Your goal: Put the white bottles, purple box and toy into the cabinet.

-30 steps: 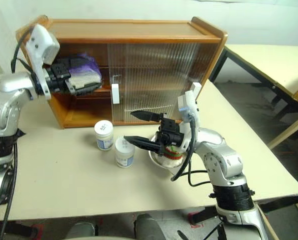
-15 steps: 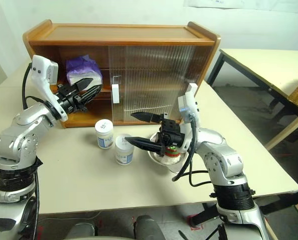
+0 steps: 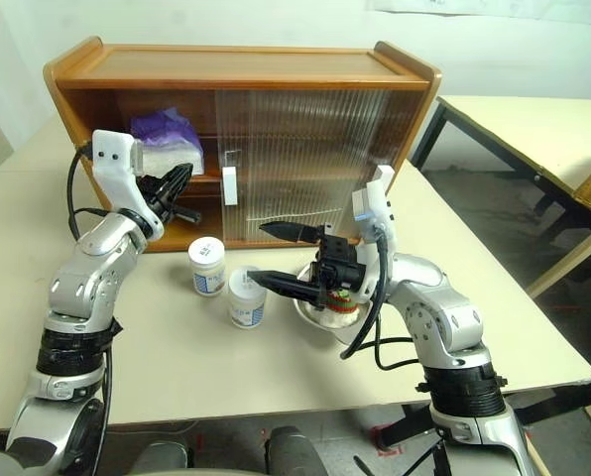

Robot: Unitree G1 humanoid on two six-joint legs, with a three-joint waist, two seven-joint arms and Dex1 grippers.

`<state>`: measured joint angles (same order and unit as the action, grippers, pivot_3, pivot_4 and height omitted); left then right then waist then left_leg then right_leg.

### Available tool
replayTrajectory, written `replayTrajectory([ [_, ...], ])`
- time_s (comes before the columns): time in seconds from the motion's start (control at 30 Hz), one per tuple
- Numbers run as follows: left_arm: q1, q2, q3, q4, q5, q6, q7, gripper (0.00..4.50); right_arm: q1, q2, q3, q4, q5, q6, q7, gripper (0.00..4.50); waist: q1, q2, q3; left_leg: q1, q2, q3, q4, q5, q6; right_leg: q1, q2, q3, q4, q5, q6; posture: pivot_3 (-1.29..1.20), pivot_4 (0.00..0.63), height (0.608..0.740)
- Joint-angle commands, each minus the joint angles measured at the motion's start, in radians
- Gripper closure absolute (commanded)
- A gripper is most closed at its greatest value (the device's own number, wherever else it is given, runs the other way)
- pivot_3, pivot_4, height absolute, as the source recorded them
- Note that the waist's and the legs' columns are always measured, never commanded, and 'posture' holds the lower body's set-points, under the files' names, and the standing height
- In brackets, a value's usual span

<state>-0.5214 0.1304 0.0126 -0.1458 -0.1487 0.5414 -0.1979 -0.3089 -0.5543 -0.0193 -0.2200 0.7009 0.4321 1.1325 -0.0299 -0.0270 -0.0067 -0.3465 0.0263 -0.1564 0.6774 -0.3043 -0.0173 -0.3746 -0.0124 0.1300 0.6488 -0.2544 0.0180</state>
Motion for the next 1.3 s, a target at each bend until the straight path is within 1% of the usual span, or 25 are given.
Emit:
replayTrajectory([
  [0.03, 0.012, -0.022, 0.015, 0.034, 0.006, -0.021, 0.038, 4.48, -0.013, -0.009, -0.001, -0.01, 0.0, 0.013, -0.006, 0.0, 0.0, 0.0, 0.0, 0.0, 0.0, 0.0, 0.0, 0.0, 0.0, 0.0, 0.0, 0.0, 0.0, 0.0, 0.0, -0.12, 0.0, 0.74],
  [0.27, -0.012, -0.03, 0.029, 0.078, 0.01, -0.07, 0.076, 4.48, -0.004, -0.008, -0.003, -0.015, -0.002, 0.01, -0.007, 0.0, 0.0, 0.0, 0.0, 0.0, 0.0, 0.0, 0.0, 0.0, 0.0, 0.0, 0.0, 0.0, 0.0, 0.0, 0.0, -0.12, 0.0, 0.74],
  [0.7, -0.052, -0.008, 0.069, 0.163, 0.054, -0.135, 0.164, 4.48, 0.006, -0.007, -0.004, -0.008, -0.007, -0.003, -0.001, 0.0, -0.002, -0.001, 0.001, 0.0, 0.0, 0.0, -0.001, 0.0, 0.0, -0.001, 0.0, 0.0, 0.0, 0.0, 0.001, -0.13, 0.0, 0.74],
  [1.07, -0.078, -0.005, 0.076, 0.231, 0.049, -0.175, 0.173, 4.48, 0.01, -0.005, -0.004, -0.026, -0.001, 0.008, -0.02, 0.0, -0.004, -0.001, 0.001, -0.001, 0.0, 0.0, -0.001, -0.001, 0.0, -0.001, 0.0, 0.0, 0.0, -0.001, 0.001, -0.14, 0.0, 0.74],
  [1.1, -0.079, -0.005, 0.074, 0.232, 0.046, -0.179, 0.168, 4.48, 0.009, -0.005, -0.003, -0.026, -0.001, 0.009, -0.021, 0.0, -0.005, -0.001, 0.001, -0.001, 0.0, 0.0, -0.001, -0.001, 0.0, -0.001, 0.0, 0.0, 0.0, -0.001, 0.001, -0.14, 0.0, 0.74],
  [1.17, -0.075, -0.013, 0.064, 0.203, -0.018, -0.195, 0.079, 4.48, 0.009, -0.004, -0.002, -0.026, -0.001, 0.009, -0.024, 0.0, -0.005, -0.001, 0.001, -0.001, 0.0, 0.0, -0.001, -0.001, 0.0, -0.001, 0.0, 0.0, 0.0, -0.001, 0.001, -0.13, 0.0, 0.74],
  [1.23, -0.065, 0.0, 0.045, 0.164, -0.054, -0.234, -0.011, 4.48, 0.007, -0.003, 0.0, -0.026, -0.001, 0.009, -0.025, 0.0, -0.004, -0.001, 0.002, -0.001, 0.0, 0.0, -0.001, -0.001, 0.0, -0.002, 0.0, 0.0, 0.0, -0.001, 0.001, -0.13, 0.0, 0.74],
  [1.3, -0.06, -0.006, 0.063, 0.126, -0.125, -0.23, -0.075, 4.48, 0.006, -0.002, 0.002, -0.024, -0.002, 0.009, -0.025, 0.0, -0.004, -0.002, 0.002, -0.003, 0.0, 0.0, -0.001, -0.001, 0.0, -0.003, 0.0, 0.0, 0.0, -0.001, 0.001, -0.13, 0.0, 0.74],
])
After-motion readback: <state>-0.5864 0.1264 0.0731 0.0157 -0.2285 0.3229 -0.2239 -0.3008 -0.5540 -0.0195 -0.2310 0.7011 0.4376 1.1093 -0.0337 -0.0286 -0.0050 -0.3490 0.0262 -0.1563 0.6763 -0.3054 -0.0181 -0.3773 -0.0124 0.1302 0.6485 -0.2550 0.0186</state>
